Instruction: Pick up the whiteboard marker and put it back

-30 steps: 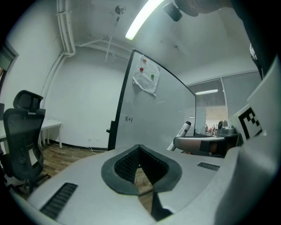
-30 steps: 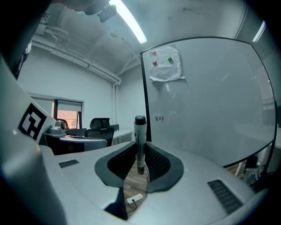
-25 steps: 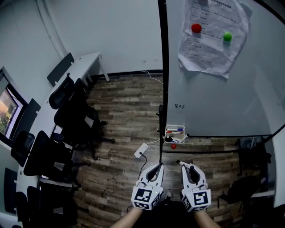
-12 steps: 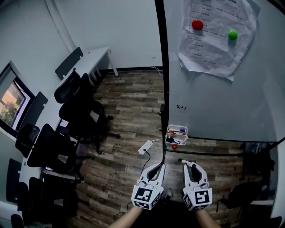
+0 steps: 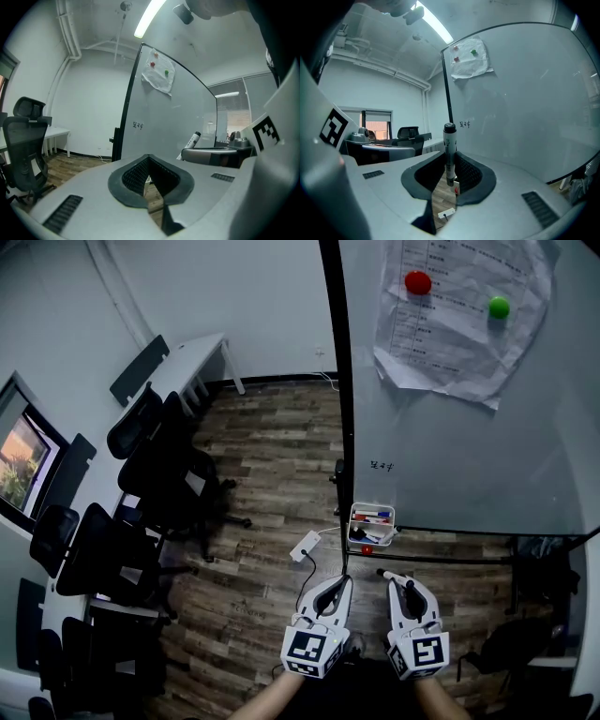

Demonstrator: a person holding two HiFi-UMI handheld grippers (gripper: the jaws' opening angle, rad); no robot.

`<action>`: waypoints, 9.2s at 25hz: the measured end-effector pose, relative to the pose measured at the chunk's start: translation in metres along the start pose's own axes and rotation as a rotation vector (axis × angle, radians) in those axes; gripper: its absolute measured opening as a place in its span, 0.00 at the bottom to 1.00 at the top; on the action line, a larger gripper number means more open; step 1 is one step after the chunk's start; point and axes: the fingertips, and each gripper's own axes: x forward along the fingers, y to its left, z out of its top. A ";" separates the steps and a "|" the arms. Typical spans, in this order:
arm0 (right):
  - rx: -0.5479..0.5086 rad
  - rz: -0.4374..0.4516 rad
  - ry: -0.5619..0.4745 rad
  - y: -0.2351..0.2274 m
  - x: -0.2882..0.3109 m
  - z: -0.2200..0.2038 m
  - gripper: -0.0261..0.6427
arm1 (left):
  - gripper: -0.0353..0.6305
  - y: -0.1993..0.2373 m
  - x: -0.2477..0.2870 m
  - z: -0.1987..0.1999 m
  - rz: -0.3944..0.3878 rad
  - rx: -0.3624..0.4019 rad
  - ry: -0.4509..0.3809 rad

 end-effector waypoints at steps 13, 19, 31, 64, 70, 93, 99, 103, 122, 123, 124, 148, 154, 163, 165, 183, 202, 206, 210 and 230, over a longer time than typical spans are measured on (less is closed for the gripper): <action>0.011 -0.015 0.040 -0.003 0.026 -0.007 0.15 | 0.06 0.023 0.020 -0.005 -0.013 -0.040 0.023; 0.022 -0.032 0.062 -0.005 0.037 -0.010 0.15 | 0.06 0.033 0.029 -0.005 -0.015 -0.058 0.028; 0.022 -0.028 0.096 -0.008 0.074 -0.017 0.15 | 0.06 0.057 0.046 -0.012 -0.017 -0.090 0.057; 0.070 -0.038 0.212 -0.015 0.133 -0.061 0.15 | 0.06 0.097 0.078 -0.043 -0.010 -0.119 0.150; 0.071 -0.034 0.236 -0.012 0.136 -0.068 0.15 | 0.06 0.099 0.078 -0.044 -0.007 -0.123 0.152; 0.062 -0.036 0.307 -0.010 0.147 -0.094 0.15 | 0.06 0.106 0.081 -0.056 0.000 -0.165 0.175; 0.051 -0.032 0.324 -0.009 0.149 -0.101 0.15 | 0.06 0.108 0.081 -0.058 0.006 -0.173 0.177; 0.048 -0.030 0.319 -0.008 0.152 -0.098 0.15 | 0.06 0.111 0.080 -0.059 0.012 -0.179 0.176; 0.039 -0.023 0.319 -0.004 0.170 -0.096 0.15 | 0.06 0.125 0.080 -0.064 0.024 -0.195 0.187; 0.036 -0.024 0.320 -0.005 0.170 -0.097 0.15 | 0.06 0.126 0.080 -0.064 0.023 -0.193 0.188; 0.036 -0.025 0.322 -0.005 0.170 -0.098 0.15 | 0.06 0.126 0.080 -0.065 0.022 -0.193 0.189; 0.053 -0.039 0.328 -0.008 0.184 -0.097 0.15 | 0.06 0.135 0.087 -0.069 0.021 -0.215 0.192; 0.056 -0.039 0.340 -0.008 0.184 -0.097 0.15 | 0.06 0.136 0.088 -0.067 0.023 -0.219 0.187; 0.052 -0.035 0.341 -0.007 0.184 -0.097 0.15 | 0.06 0.137 0.084 -0.071 0.027 -0.213 0.185; 0.052 -0.034 0.338 -0.007 0.184 -0.097 0.15 | 0.06 0.136 0.083 -0.071 0.024 -0.210 0.185; 0.057 -0.068 0.319 -0.013 0.181 -0.094 0.15 | 0.06 0.134 0.078 -0.070 0.008 -0.220 0.200; 0.061 -0.075 0.271 -0.006 0.168 -0.083 0.15 | 0.06 0.130 0.062 -0.063 0.022 -0.215 0.167; 0.058 -0.079 0.261 -0.004 0.161 -0.080 0.10 | 0.06 0.127 0.057 -0.062 0.021 -0.208 0.157; 0.060 -0.085 0.258 -0.001 0.152 -0.078 0.07 | 0.06 0.124 0.050 -0.064 0.029 -0.199 0.165; 0.066 -0.048 0.134 0.021 0.092 -0.035 0.06 | 0.06 0.085 0.006 -0.021 0.017 -0.123 0.039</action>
